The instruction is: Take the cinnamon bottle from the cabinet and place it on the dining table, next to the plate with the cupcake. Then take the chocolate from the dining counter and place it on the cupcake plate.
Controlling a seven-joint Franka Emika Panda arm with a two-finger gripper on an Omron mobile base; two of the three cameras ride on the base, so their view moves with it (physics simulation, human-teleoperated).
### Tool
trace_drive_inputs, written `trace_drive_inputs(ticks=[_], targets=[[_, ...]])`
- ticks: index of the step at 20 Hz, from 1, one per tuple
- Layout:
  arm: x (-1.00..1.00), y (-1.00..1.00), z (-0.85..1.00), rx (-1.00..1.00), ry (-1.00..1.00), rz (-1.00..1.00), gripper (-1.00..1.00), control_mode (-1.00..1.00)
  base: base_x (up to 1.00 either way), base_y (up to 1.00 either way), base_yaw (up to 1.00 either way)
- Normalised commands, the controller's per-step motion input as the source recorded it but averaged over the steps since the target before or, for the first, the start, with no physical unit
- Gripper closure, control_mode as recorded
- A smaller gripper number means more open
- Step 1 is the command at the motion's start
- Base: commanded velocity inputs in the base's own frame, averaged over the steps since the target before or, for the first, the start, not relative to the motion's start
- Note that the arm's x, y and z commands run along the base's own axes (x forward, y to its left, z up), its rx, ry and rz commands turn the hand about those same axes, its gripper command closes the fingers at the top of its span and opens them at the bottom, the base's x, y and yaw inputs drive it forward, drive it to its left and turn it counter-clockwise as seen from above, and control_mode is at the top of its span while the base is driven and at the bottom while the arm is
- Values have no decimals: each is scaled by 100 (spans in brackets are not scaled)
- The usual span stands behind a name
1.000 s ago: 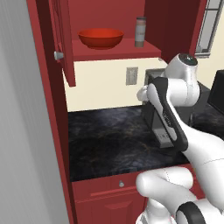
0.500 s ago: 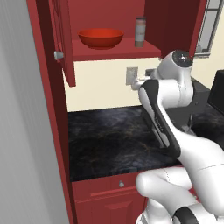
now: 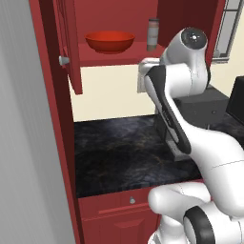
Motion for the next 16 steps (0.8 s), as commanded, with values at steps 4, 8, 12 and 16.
trace_drive_inputs(ticks=[4, 8, 12, 16], targets=[[27, 0, 39, 0, -45, 0, -100, -100, 0, 0, 0], [45, 0, 32, 0, -44, 0, -100, -100, 0, 0, 0], [52, 9, 56, 0, -10, -3, -100, -100, 0, 0, 0], [48, 6, 70, 0, 6, -4, -100, -100, 0, 0, 0]])
